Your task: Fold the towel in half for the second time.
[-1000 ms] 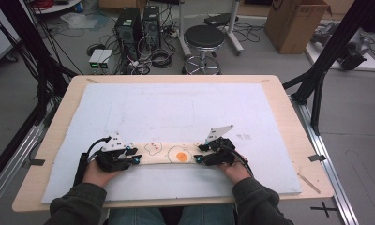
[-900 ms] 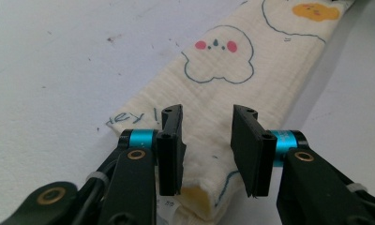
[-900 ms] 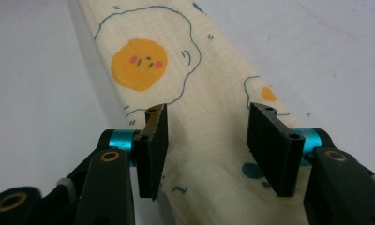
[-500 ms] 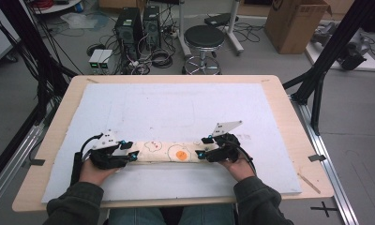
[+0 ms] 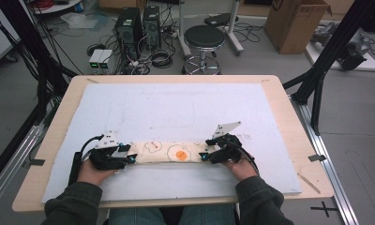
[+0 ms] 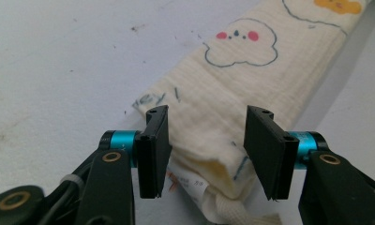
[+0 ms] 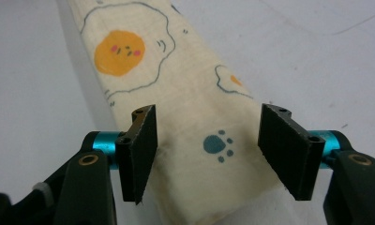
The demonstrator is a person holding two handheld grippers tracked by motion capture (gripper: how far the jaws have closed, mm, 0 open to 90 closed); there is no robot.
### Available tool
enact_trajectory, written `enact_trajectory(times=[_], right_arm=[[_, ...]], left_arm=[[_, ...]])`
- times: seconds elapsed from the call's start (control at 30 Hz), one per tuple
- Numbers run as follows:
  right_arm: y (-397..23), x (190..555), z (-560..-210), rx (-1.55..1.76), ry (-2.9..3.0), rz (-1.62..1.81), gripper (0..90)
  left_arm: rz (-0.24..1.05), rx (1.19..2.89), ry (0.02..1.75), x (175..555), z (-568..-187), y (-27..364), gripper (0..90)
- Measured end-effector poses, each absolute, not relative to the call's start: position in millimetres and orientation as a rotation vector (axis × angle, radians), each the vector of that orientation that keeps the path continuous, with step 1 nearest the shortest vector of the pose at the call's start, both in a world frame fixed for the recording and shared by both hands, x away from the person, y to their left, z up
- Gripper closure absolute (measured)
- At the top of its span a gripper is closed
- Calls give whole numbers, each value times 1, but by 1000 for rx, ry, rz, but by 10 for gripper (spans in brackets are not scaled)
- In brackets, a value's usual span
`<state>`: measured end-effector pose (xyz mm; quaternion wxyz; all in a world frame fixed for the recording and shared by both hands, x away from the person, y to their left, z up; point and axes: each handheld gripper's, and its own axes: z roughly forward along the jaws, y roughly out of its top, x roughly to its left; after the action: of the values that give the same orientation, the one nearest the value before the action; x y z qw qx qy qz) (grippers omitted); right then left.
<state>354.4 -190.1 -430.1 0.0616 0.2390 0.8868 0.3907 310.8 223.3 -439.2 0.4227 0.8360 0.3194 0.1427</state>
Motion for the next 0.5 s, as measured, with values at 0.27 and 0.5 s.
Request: enact_trajectory(times=[0.27, 0.5], right_arm=[[-188, 353, -436, 697, 2706, 1109, 368], [-189, 352, -438, 705, 2699, 1113, 366]], left_arm=[[354, 2114, 792, 311, -442, 221, 499], [357, 2112, 795, 311, -442, 221, 499]])
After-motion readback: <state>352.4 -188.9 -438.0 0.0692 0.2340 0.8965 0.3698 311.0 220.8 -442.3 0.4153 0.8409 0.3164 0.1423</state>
